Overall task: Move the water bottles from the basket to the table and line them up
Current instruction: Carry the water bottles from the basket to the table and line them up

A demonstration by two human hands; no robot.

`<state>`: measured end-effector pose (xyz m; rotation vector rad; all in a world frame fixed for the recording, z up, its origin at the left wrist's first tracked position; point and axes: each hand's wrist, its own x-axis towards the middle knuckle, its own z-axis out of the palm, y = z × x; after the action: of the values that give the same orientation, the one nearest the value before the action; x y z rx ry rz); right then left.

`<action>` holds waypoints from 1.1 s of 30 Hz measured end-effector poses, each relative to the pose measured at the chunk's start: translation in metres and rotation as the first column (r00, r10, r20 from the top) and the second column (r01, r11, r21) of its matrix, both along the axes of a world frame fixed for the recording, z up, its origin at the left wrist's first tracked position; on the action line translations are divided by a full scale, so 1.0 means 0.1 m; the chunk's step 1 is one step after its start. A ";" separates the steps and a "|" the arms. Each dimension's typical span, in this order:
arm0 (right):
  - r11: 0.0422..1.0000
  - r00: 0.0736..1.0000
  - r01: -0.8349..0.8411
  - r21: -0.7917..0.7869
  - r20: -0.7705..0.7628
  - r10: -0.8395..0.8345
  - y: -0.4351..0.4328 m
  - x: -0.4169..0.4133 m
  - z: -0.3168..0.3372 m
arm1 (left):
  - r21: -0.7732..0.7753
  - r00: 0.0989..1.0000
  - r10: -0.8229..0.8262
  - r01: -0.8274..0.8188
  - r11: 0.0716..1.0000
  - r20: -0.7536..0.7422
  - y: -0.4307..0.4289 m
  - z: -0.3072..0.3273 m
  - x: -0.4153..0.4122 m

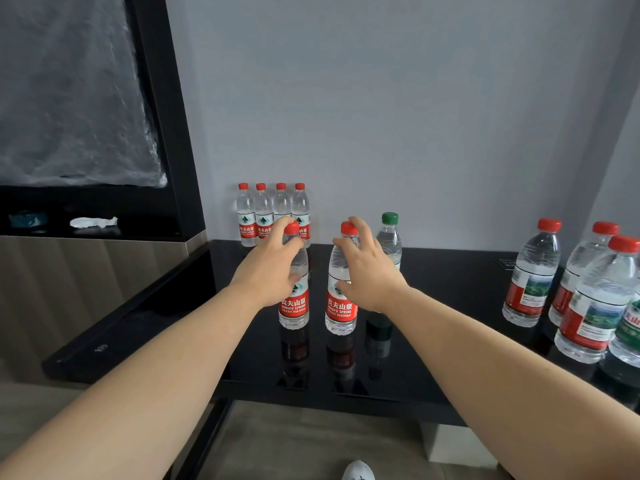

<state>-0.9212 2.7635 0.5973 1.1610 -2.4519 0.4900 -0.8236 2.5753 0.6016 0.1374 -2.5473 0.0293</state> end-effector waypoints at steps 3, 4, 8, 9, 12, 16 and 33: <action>1.000 0.999 -0.020 0.001 -0.038 0.020 -0.03 0.02 -0.02 | -0.043 1.000 0.025 -0.024 0.999 0.012 0.00 -0.02 -0.04; 1.000 0.998 -0.022 0.004 -0.052 0.022 -0.04 0.03 -0.03 | -0.063 0.999 0.035 -0.034 0.997 0.017 -0.01 -0.03 -0.06; 1.000 0.997 0.009 0.021 -0.076 -0.007 -0.06 0.07 -0.02 | -0.091 0.999 0.036 -0.034 0.995 0.016 -0.06 -0.02 -0.09; 0.999 0.996 0.027 0.033 -0.092 -0.024 -0.07 0.08 -0.02 | -0.094 0.999 0.031 -0.029 0.995 0.019 -0.08 -0.02 -0.09; 0.995 0.991 0.075 0.062 -0.117 -0.067 -0.13 0.11 -0.02 | -0.129 0.999 0.006 -0.001 0.992 0.043 -0.12 0.00 -0.10; 0.995 0.993 0.088 0.046 -0.084 -0.084 -0.18 0.10 -0.05 | -0.110 0.999 -0.006 0.011 0.994 0.045 -0.12 0.00 -0.12; 0.994 0.993 0.110 -0.017 -0.047 -0.111 -0.54 -0.33 -0.10 | 0.006 1.000 -0.016 0.016 1.000 -0.016 -0.23 -0.06 -0.63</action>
<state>-0.9547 2.7096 0.5874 1.0124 -2.4517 0.4417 -0.8870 2.5518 0.5959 0.1196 -2.5325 0.0136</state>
